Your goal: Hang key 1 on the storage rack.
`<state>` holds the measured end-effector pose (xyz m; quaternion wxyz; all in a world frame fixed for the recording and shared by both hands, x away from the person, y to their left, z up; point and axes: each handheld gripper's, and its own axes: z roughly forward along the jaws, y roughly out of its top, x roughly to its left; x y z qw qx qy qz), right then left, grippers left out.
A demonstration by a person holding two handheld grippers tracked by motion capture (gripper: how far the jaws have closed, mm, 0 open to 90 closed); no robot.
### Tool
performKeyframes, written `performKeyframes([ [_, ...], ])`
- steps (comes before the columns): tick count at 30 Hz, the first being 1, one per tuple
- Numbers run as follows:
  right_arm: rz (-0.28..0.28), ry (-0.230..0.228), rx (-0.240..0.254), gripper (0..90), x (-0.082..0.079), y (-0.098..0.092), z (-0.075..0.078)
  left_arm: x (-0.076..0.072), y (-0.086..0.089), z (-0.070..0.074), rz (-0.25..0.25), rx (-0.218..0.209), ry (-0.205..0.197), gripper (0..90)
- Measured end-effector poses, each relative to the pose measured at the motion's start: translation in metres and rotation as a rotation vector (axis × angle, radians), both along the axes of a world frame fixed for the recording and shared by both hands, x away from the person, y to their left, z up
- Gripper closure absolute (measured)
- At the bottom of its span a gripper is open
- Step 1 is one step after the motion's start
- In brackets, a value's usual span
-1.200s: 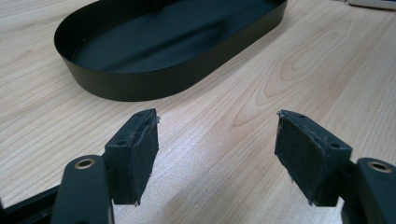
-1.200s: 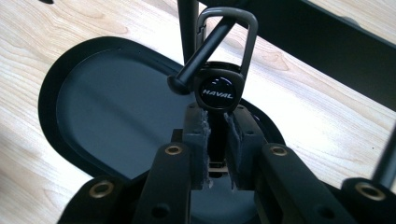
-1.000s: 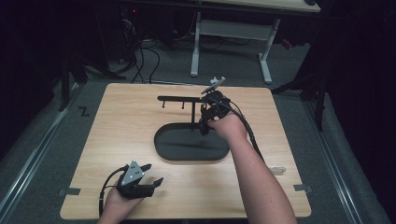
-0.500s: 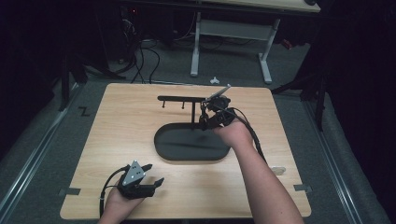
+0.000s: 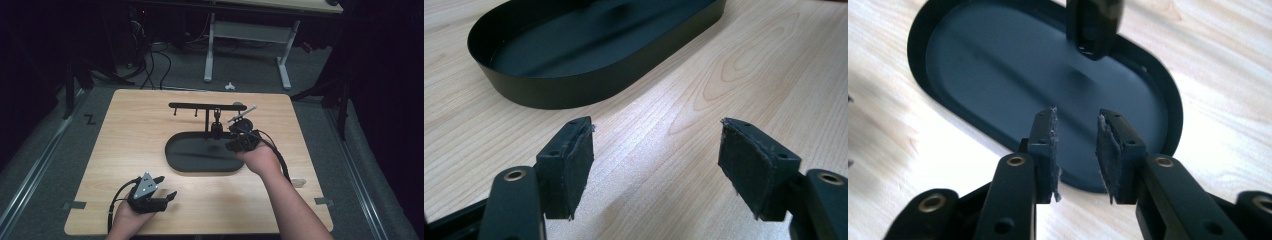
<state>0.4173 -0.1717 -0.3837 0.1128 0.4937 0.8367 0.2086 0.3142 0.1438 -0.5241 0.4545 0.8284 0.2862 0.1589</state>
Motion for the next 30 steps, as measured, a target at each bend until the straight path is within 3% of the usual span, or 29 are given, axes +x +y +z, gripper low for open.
performKeyframes([
  [8,-0.029,0.014,0.011,62.7,-0.022,-0.025,-0.014,0.0,-0.001,0.0,-0.001,0.003,0.001,30.6],
  [17,-0.049,0.028,-0.019,60.6,-0.041,-0.06,-0.035,0.0,-0.002,-0.001,-0.005,0.011,0.005,30.6],
  [26,-0.088,0.096,-0.089,59.7,-0.044,-0.093,-0.065,0.0,-0.002,-0.002,-0.004,0.014,0.008,30.6],
  [30,-0.136,0.125,-0.111,59.7,-0.042,-0.107,-0.078,0.0,-0.002,-0.002,-0.003,0.014,0.005,30.6],
])
